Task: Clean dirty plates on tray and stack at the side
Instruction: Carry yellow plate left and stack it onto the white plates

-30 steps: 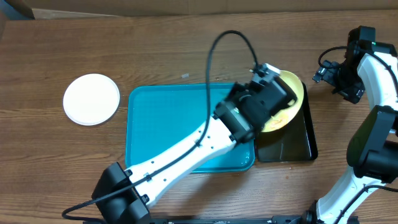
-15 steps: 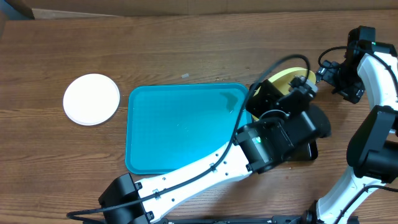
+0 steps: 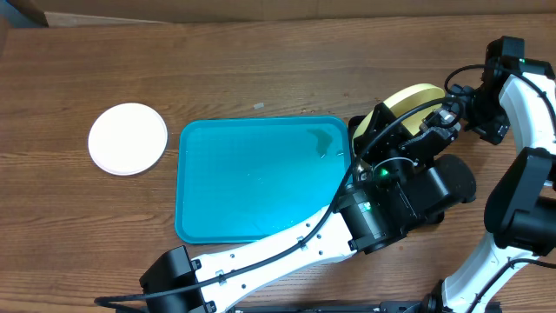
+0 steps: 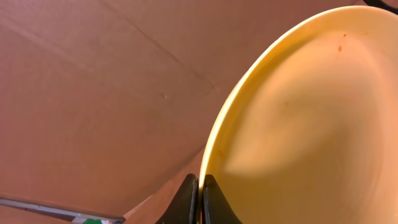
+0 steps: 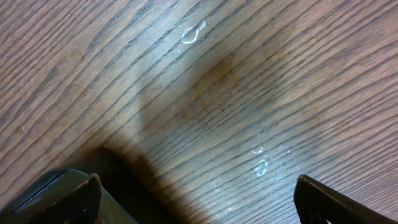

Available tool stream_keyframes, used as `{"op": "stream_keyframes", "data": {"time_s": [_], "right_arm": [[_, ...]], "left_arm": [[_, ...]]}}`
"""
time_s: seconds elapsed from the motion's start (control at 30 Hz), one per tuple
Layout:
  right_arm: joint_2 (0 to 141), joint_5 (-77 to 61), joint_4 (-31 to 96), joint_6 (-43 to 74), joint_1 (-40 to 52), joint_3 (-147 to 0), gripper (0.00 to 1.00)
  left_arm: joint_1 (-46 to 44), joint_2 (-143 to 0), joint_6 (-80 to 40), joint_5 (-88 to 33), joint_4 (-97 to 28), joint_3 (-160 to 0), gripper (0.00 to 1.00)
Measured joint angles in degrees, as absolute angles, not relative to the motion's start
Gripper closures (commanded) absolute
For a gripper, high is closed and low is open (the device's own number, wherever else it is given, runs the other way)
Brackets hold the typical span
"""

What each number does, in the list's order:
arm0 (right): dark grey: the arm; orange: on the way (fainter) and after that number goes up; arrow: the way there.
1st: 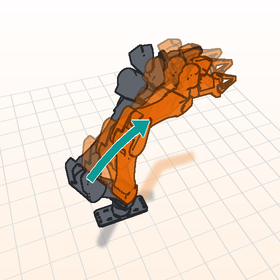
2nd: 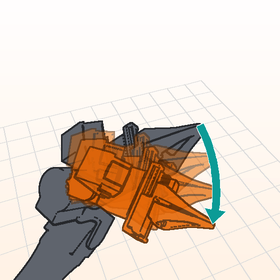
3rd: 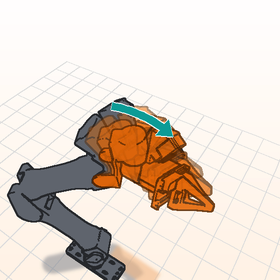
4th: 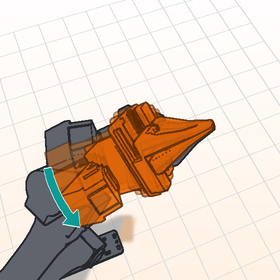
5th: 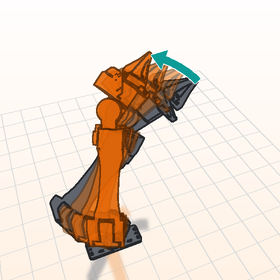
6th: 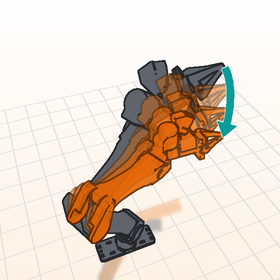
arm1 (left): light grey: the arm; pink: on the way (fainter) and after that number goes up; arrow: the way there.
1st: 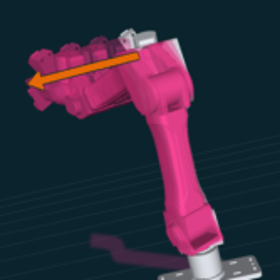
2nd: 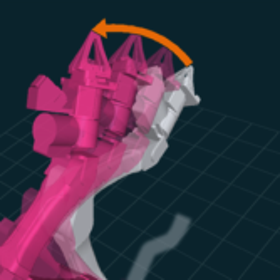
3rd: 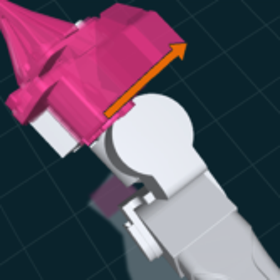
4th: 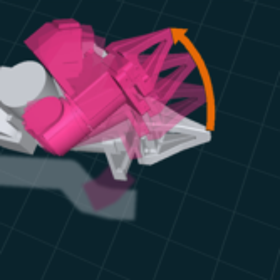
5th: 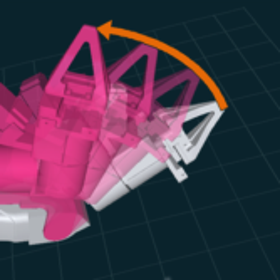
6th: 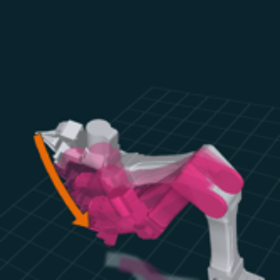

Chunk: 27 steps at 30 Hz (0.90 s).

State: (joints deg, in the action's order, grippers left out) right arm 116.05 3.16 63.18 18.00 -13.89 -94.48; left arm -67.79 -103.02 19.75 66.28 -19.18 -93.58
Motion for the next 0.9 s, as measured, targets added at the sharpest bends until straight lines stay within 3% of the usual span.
{"op": "stream_keyframes", "data": {"time_s": [0.23, 0.37, 0.63, 0.9], "right_arm": [[116.05, 3.16, 63.18, 17.98, -13.89, -94.48, 0.00], [116.05, 3.14, 63.18, 18.00, -13.89, -94.48, 0.00], [116.05, 3.11, 63.18, 17.98, -13.89, -94.48, 0.00], [116.05, 3.14, 63.18, 18.00, -13.89, -94.48, 0.00]], "left_arm": [[-67.79, -103.02, 19.49, 66.30, -18.90, -93.58, 0.96], [-67.53, -103.04, 11.77, 64.77, -26.30, -93.93, 0.96], [-61.39, -103.22, -14.11, 40.47, -43.38, -94.15, 0.96], [-46.48, -103.24, -24.16, 21.65, -48.51, -94.15, 0.96]]}}
